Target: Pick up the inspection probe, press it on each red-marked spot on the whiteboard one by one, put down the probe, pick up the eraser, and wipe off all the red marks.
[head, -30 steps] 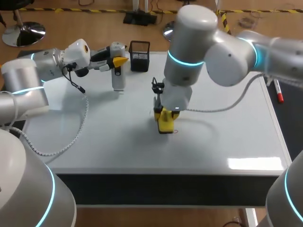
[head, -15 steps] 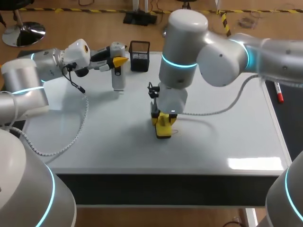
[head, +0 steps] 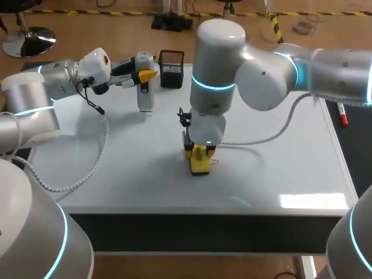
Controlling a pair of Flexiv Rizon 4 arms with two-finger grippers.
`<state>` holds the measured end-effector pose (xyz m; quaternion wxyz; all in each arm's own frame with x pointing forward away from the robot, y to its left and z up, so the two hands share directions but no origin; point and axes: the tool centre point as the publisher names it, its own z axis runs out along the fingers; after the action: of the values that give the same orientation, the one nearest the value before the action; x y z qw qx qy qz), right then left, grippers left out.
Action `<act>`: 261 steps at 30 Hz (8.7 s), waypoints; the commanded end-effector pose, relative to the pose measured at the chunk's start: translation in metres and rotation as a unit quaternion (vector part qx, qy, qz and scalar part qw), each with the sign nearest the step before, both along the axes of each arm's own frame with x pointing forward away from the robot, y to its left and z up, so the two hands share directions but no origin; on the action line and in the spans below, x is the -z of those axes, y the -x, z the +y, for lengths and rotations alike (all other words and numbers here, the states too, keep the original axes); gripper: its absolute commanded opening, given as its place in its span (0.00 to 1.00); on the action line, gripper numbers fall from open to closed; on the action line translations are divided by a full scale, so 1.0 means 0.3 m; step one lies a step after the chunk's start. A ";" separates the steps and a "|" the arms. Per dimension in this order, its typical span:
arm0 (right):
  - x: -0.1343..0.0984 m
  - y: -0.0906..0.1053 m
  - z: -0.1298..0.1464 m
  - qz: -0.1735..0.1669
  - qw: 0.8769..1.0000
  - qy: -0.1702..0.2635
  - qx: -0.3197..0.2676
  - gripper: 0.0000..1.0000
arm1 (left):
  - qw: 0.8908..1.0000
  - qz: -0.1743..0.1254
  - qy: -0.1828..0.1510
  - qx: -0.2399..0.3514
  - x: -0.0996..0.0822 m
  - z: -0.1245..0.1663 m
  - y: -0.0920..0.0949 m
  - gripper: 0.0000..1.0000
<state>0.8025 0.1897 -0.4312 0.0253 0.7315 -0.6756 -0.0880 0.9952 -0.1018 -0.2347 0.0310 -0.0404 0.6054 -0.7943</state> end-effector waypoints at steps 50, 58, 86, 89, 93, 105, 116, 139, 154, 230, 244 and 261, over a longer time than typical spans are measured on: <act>-0.108 -0.061 -0.307 -0.014 0.997 0.022 0.076 0.00 | 1.000 0.000 0.001 0.000 -0.001 0.000 -0.002 0.00; -0.153 -0.111 -0.289 -0.012 0.999 0.005 0.047 0.00 | 1.000 0.000 0.001 0.000 -0.001 0.000 -0.002 0.00; -0.188 -0.776 -0.457 -0.074 0.997 0.005 0.012 0.00 | 1.000 0.000 0.001 0.000 -0.001 0.000 -0.002 0.00; -0.188 -0.842 -0.453 -0.067 0.998 0.012 0.001 0.00 | 1.000 0.000 0.001 0.000 -0.001 0.000 -0.002 0.00; -0.179 -0.918 -0.434 -0.065 0.998 0.013 0.002 0.00 | 1.000 0.000 0.001 0.000 -0.001 0.000 -0.002 0.00; -0.114 -1.055 -0.356 -0.047 0.999 0.000 0.005 0.00 | 1.000 0.000 0.001 0.000 -0.001 0.000 -0.002 0.00; -0.079 -1.108 -0.290 -0.041 0.999 -0.013 0.010 0.00 | 1.000 0.000 0.001 0.000 -0.001 0.000 -0.002 0.00; -0.056 -1.110 -0.237 -0.032 0.999 0.005 0.028 0.00 | 1.000 0.000 0.001 0.000 -0.001 0.000 -0.002 0.00; -0.043 -1.104 -0.266 -0.046 0.998 0.016 0.041 0.00 | 1.000 0.000 0.001 0.000 -0.001 0.000 -0.002 0.00; -0.582 -1.058 -0.648 -0.019 0.802 -0.241 0.546 1.00 | 1.000 0.000 0.001 0.000 -0.001 0.000 -0.002 0.00; -0.598 -1.036 -0.670 -0.031 0.805 -0.222 0.549 1.00 | 1.000 0.000 0.001 0.000 -0.001 0.000 -0.002 0.00; -0.598 -1.036 -0.670 -0.031 0.805 -0.222 0.549 1.00 | 1.000 0.000 0.001 0.000 -0.001 0.000 -0.002 0.00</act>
<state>1.1135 -0.0108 -0.2528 -0.2123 0.2257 -0.9263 -0.2144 0.9953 -0.1018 -0.2347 0.0310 -0.0403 0.6054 -0.7943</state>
